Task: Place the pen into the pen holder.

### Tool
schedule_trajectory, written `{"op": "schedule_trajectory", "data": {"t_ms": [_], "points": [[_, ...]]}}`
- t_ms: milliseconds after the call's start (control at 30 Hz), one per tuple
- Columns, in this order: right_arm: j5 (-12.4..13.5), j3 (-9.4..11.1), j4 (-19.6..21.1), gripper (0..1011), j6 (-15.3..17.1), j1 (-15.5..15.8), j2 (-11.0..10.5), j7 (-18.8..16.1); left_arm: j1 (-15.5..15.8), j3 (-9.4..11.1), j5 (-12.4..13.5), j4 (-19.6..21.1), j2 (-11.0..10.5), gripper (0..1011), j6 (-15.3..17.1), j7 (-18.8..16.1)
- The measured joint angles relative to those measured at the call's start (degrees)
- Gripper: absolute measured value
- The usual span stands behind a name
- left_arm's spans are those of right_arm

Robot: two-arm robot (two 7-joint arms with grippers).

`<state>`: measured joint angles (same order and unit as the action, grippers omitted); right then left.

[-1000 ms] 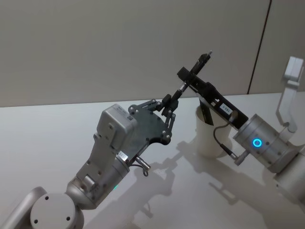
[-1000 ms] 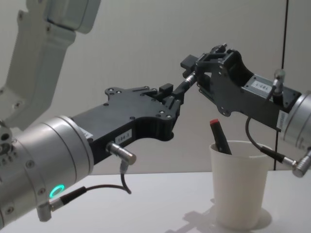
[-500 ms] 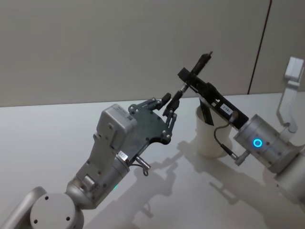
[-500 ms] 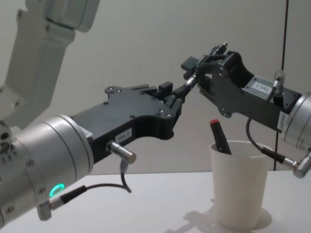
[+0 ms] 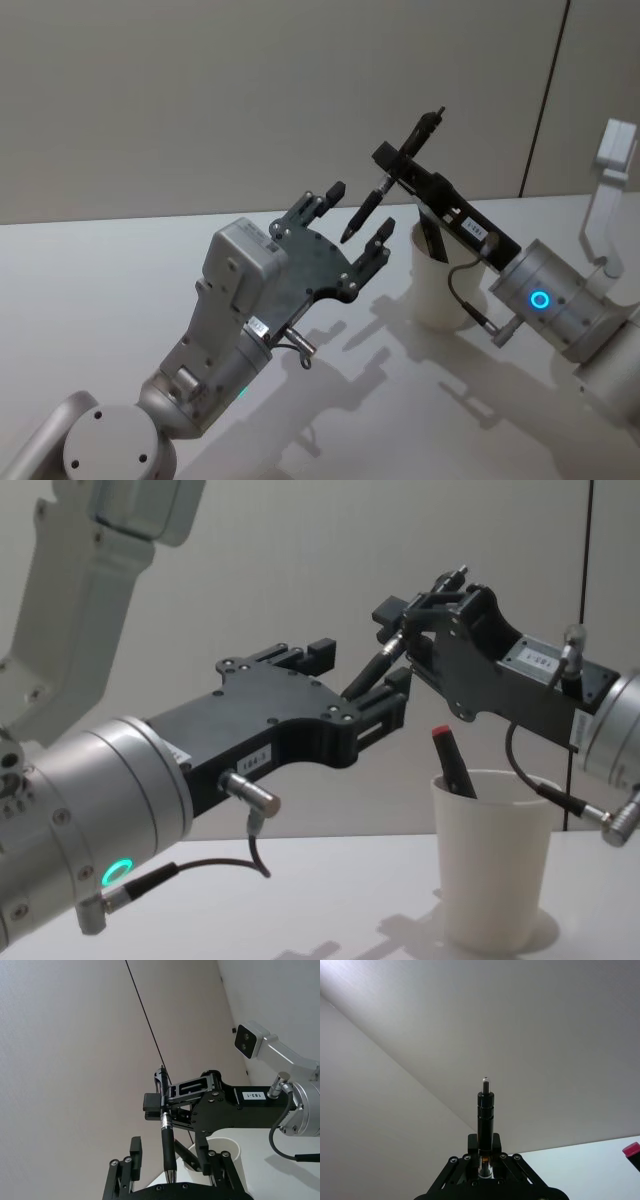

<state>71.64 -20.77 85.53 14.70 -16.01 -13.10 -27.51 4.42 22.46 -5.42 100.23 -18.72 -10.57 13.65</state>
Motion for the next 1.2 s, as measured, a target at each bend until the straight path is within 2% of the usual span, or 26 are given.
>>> {"op": "schedule_trajectory", "data": {"t_ms": [167,267,300,433,567,833,967,1000,1067,1100,1200], "points": [[0.0,-0.01,0.06,131,-0.07,-0.02,-0.04,-0.02,0.0,0.0,0.01,-0.02,0.0,796,0.03,0.0],[-0.06,0.09,0.28,131,-0.47,-0.08,-0.15,0.0,0.0,0.0,0.01,-0.03,0.0,858,0.04,0.0],[-0.25,0.18,0.5,131,-0.76,-0.18,-0.29,0.01,0.0,0.0,0.01,-0.03,0.0,910,0.04,0.0],[-0.95,0.48,1.03,131,-1.52,-0.37,-0.62,0.07,0.0,0.0,0.01,-0.04,0.0,999,0.07,0.0],[-2.16,1.03,1.87,131,-2.8,-0.64,-1.2,0.28,0.0,0.0,0.01,-0.04,0.0,1001,0.08,0.0],[-6.37,2.42,4.25,131,-6.29,-1.12,-3.02,1.27,0.0,0.0,0.01,-0.04,0.0,1001,0.08,-0.01],[-9.59,3.15,5.77,131,-8.36,-1.24,-4.21,1.95,0.0,0.0,0.01,-0.04,0.0,1001,0.08,0.0],[-9.59,3.15,5.77,131,-8.36,-1.24,-4.21,1.95,0.0,0.0,0.01,-0.04,0.0,1001,0.08,-0.01],[-12.09,3.52,6.63,131,-9.71,-1.24,-4.92,2.43,0.0,0.0,0.01,-0.04,0.0,1001,0.07,-0.01],[-12.09,3.52,6.63,131,-9.71,-1.24,-4.92,2.43,0.0,0.0,0.01,-0.04,0.0,1001,0.07,-0.01],[-14.69,3.87,7.68,131,-10.97,-1.17,-5.78,2.93,0.0,0.0,0.01,-0.04,0.0,1001,0.07,0.0]]}}
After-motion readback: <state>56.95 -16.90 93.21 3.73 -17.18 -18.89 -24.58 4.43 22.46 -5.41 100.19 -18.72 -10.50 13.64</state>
